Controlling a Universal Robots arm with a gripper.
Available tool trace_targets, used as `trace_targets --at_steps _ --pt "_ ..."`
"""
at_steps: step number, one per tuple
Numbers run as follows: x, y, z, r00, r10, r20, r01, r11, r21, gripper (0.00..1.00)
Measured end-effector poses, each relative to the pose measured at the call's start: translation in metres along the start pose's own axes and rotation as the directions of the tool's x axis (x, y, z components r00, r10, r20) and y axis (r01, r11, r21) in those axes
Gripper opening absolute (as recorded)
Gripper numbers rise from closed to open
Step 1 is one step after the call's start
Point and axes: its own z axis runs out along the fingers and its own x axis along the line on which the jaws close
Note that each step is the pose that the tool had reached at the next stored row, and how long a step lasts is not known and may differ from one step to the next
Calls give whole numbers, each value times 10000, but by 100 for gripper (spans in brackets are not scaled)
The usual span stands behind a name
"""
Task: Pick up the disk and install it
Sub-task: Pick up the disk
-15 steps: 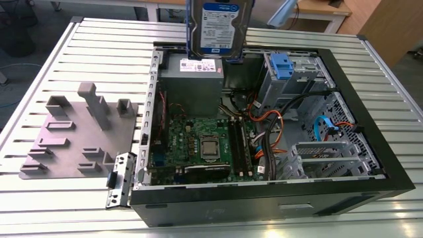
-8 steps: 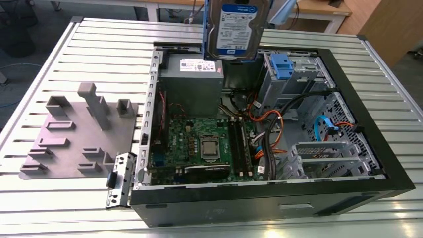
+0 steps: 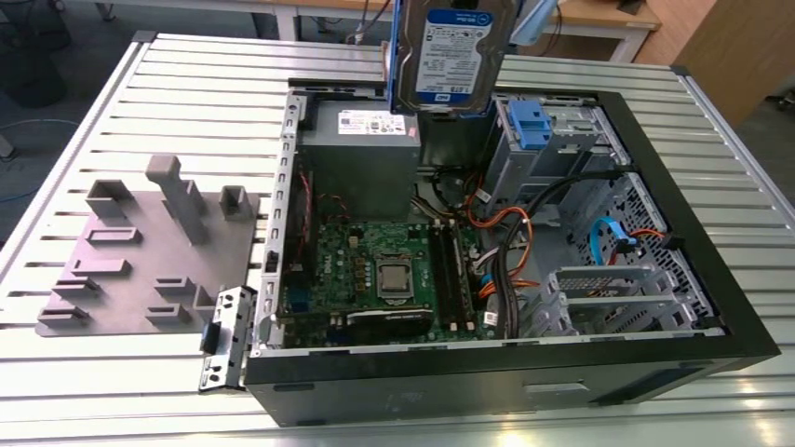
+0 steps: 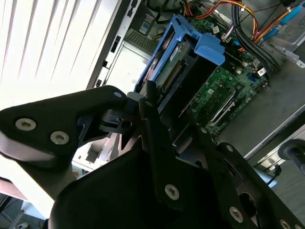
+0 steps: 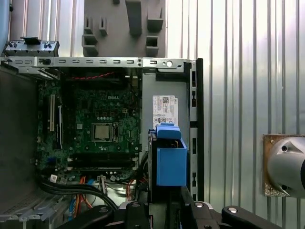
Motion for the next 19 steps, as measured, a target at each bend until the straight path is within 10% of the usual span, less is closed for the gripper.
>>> trace_targets --at_steps 19 --pt "301 3 -8 10000 0 0 0 10000 0 35"
